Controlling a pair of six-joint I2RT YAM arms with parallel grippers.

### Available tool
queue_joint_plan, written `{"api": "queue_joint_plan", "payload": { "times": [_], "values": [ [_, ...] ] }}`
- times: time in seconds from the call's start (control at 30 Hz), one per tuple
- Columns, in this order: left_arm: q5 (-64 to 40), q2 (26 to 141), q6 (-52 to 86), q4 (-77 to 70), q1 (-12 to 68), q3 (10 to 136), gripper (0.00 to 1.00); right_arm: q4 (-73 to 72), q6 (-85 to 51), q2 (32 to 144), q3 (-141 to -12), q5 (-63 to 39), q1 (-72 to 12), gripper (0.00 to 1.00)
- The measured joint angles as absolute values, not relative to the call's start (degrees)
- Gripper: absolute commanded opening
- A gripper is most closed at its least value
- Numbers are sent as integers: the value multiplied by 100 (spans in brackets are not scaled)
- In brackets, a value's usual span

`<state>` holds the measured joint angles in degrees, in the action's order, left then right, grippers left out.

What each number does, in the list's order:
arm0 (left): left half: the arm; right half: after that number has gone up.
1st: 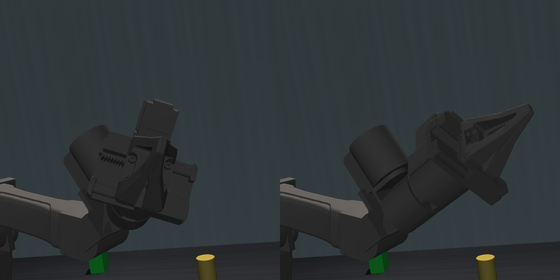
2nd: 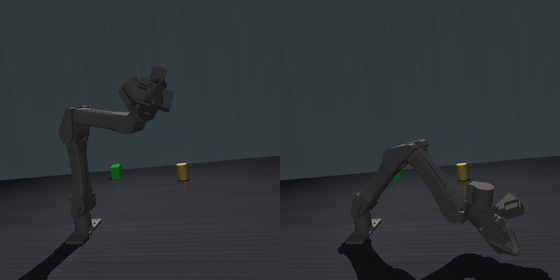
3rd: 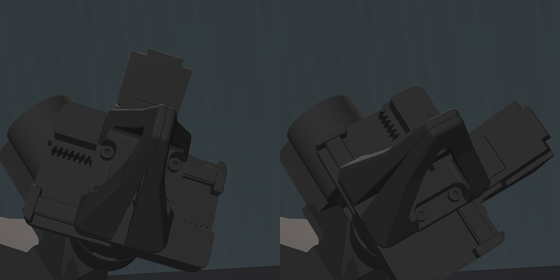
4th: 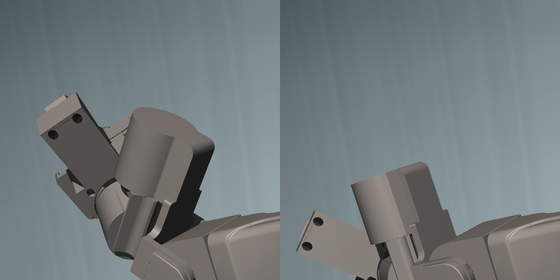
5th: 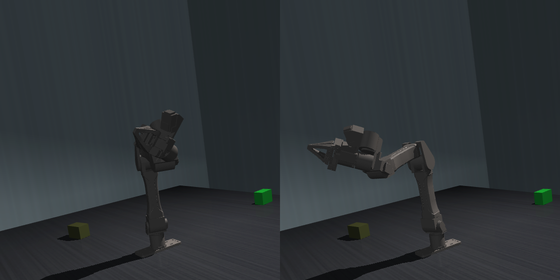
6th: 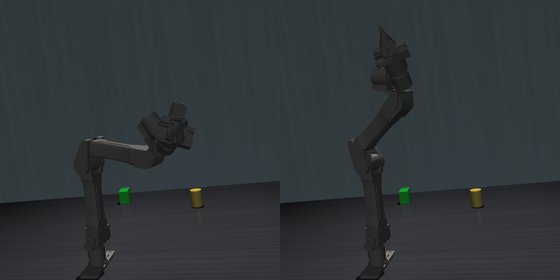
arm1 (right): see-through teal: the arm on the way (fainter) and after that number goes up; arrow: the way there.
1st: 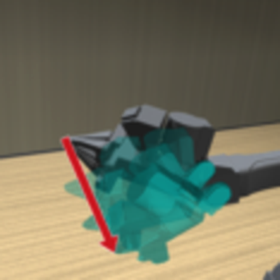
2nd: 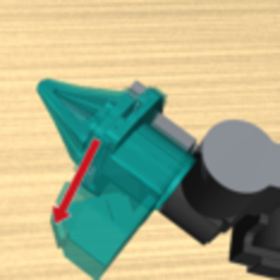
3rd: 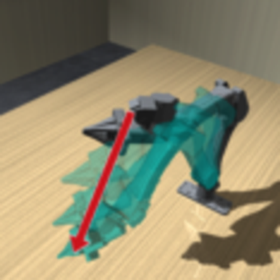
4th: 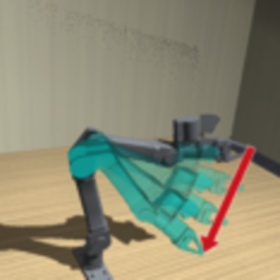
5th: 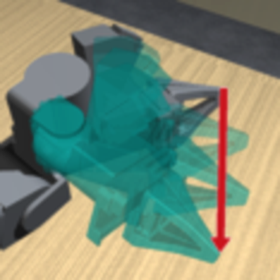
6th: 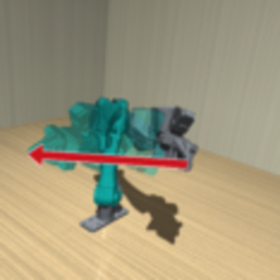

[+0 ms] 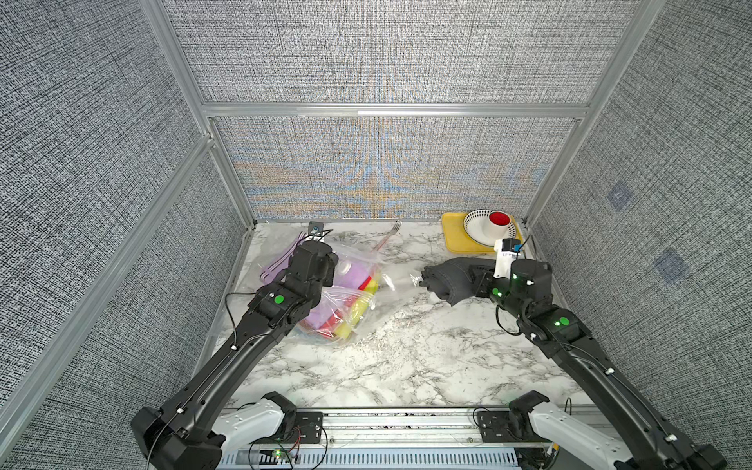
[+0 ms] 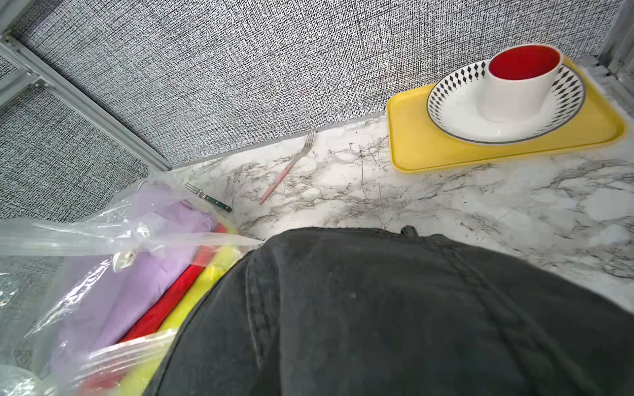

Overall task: Take the trousers out of the vacuum bag
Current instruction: Place the trousers at the center of the board.

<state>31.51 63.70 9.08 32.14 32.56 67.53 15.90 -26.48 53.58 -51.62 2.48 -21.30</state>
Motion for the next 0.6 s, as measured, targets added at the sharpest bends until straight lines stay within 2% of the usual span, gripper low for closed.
{"api": "queue_joint_plan", "payload": {
  "times": [0.6],
  "values": [
    [2998,6217,725,3662,2611,7203,0,1210,-2480,6064,-5336,-587,-1354,0]
  ]
}}
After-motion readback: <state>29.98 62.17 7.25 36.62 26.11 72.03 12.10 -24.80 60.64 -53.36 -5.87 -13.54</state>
